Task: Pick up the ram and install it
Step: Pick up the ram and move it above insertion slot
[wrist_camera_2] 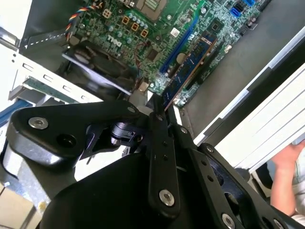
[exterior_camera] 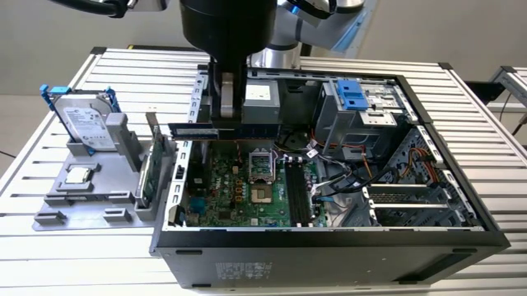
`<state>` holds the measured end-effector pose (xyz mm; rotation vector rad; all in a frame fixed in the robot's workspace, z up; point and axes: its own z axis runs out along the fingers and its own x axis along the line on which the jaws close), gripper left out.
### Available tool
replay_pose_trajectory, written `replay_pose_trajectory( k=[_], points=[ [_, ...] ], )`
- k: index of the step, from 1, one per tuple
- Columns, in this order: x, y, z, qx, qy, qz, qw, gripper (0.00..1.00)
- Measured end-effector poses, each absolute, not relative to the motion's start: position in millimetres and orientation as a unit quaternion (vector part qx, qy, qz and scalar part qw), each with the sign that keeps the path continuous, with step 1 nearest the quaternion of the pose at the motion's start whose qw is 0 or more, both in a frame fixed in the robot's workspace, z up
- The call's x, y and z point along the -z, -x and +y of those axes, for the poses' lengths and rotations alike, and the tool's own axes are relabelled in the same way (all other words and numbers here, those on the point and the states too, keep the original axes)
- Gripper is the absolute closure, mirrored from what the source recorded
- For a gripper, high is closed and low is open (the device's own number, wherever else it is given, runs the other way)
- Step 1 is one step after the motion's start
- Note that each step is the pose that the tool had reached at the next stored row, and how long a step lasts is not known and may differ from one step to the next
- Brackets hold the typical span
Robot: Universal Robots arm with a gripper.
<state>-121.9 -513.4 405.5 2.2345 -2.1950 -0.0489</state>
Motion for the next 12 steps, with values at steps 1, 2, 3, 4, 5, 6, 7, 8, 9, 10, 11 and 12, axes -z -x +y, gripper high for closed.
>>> replay_pose_trajectory(
  k=[1,2,3,4,5,6,7,8,9,10,11,12],
  points=[
    [-406,120,-513,0.016,-0.713,-0.701,0.005,1.00],
    [-405,119,-513,0.016,-0.713,-0.701,0.005,1.00],
    [-406,117,-513,0.016,-0.713,-0.701,0.005,1.00],
    [-405,116,-513,0.016,-0.713,-0.701,0.005,1.00],
    [-405,115,-513,0.016,-0.713,-0.701,0.004,1.00],
    [-406,113,-513,0.016,-0.713,-0.701,0.005,1.00],
    [-405,112,-513,0.016,-0.713,-0.701,0.004,1.00],
    [-405,111,-513,0.016,-0.713,-0.701,0.004,1.00],
    [-406,110,-513,0.016,-0.713,-0.701,0.005,1.00],
    [-406,109,-513,0.016,-0.713,-0.701,0.005,1.00],
    [-406,108,-513,0.016,-0.713,-0.701,0.005,1.00],
    [-405,107,-513,0.016,-0.713,-0.701,0.005,1.00]
  ],
)
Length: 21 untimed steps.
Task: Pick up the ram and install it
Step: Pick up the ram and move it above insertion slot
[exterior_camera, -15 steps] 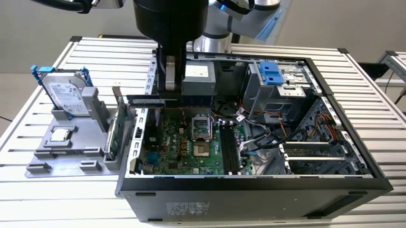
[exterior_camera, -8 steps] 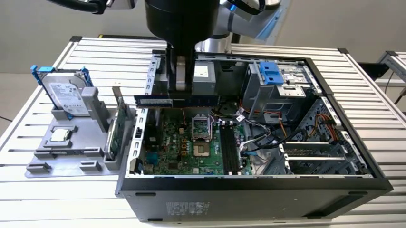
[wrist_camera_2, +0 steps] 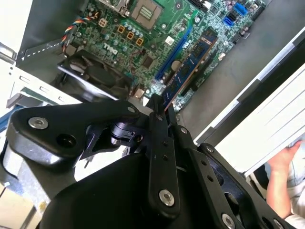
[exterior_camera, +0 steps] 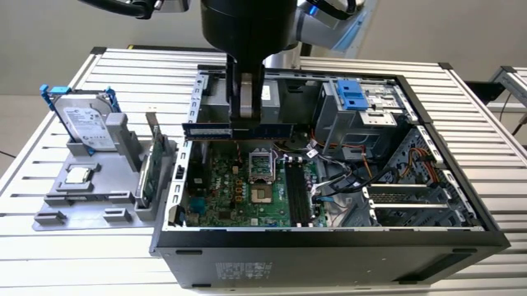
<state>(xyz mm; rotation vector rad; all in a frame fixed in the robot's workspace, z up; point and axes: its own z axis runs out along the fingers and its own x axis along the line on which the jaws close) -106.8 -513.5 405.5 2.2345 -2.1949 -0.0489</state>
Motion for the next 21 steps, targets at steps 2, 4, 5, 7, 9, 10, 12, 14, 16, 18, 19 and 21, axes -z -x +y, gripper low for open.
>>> replay_pose_trajectory(
  k=[2,4,5,7,9,10,12,14,16,18,19,21],
  points=[
    [-405,105,-513,0.016,-0.713,-0.701,0.004,1.00],
    [-405,102,-513,0.016,-0.713,-0.701,0.004,1.00],
    [-405,101,-513,0.016,-0.713,-0.701,0.005,1.00],
    [-405,98,-513,0.016,-0.713,-0.701,0.005,1.00],
    [-405,95,-513,0.016,-0.713,-0.701,0.004,1.00],
    [-405,94,-513,0.016,-0.713,-0.701,0.005,1.00],
    [-405,91,-513,0.016,-0.713,-0.701,0.004,1.00],
    [-406,88,-513,0.016,-0.713,-0.701,0.005,1.00],
    [-406,85,-513,0.016,-0.713,-0.701,0.005,1.00],
    [-405,83,-513,0.016,-0.713,-0.701,0.004,1.00],
    [-405,81,-513,0.016,-0.713,-0.701,0.004,1.00],
    [-405,79,-513,0.016,-0.713,-0.701,0.004,1.00]
  ],
)
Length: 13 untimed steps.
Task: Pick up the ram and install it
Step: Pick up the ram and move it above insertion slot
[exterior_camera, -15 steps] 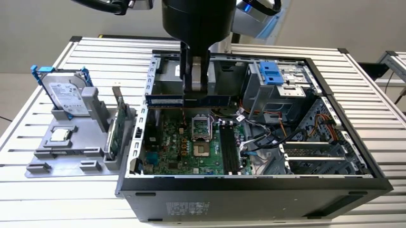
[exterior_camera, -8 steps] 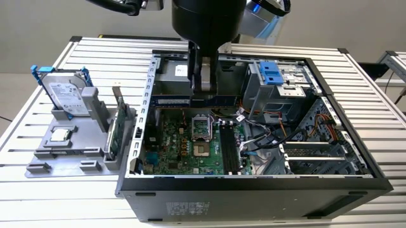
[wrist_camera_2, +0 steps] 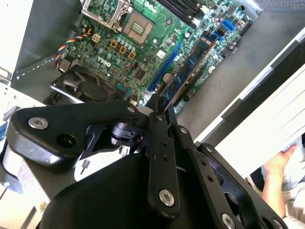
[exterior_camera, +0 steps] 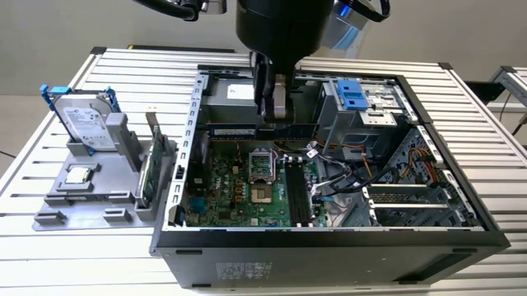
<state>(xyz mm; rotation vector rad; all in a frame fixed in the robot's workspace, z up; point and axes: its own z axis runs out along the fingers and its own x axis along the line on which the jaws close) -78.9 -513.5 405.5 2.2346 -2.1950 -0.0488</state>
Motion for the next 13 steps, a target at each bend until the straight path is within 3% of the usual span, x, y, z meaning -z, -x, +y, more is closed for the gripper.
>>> replay_pose_trajectory(
  k=[13],
  points=[
    [-405,64,-513,0.016,-0.713,-0.701,0.004,1.00]
  ],
)
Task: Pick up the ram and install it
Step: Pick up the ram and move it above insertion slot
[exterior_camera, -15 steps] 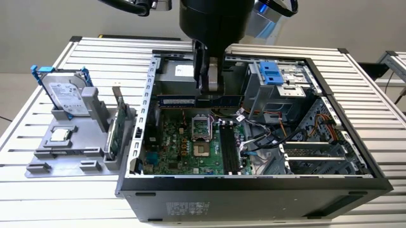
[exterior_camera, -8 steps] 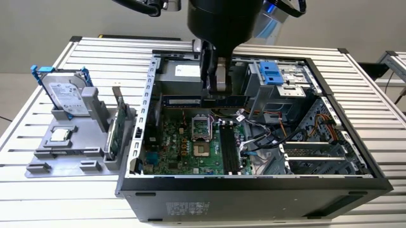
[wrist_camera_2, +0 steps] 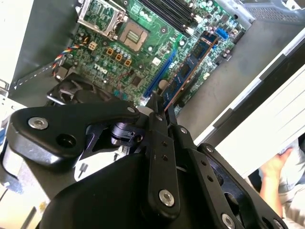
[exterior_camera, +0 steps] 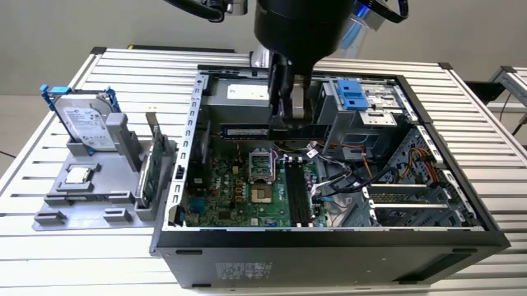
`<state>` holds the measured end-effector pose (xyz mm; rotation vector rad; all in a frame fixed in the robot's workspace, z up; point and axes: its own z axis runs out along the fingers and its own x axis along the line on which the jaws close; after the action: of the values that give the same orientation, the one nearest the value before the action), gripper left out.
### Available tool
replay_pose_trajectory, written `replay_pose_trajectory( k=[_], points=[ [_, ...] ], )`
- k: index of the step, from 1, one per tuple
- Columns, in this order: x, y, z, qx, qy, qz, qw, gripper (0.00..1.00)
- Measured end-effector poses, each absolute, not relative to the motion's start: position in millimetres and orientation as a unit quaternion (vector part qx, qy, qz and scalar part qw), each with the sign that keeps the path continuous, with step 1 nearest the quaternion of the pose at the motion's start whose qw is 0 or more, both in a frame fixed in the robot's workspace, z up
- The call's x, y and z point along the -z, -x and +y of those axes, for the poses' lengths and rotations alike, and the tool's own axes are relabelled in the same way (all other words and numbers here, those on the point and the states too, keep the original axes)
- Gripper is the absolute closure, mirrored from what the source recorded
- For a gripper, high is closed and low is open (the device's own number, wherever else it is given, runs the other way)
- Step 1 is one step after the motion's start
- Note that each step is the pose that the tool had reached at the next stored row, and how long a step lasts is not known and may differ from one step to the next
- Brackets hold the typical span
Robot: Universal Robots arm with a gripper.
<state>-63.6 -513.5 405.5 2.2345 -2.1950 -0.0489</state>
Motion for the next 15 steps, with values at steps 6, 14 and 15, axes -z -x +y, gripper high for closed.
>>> replay_pose_trajectory(
  k=[6,14,15],
  points=[
    [-405,57,-513,0.016,-0.713,-0.701,0.005,1.00],
    [-405,50,-513,0.016,-0.713,-0.701,0.005,1.00],
    [-405,49,-513,0.016,-0.713,-0.701,0.004,1.00]
  ],
)
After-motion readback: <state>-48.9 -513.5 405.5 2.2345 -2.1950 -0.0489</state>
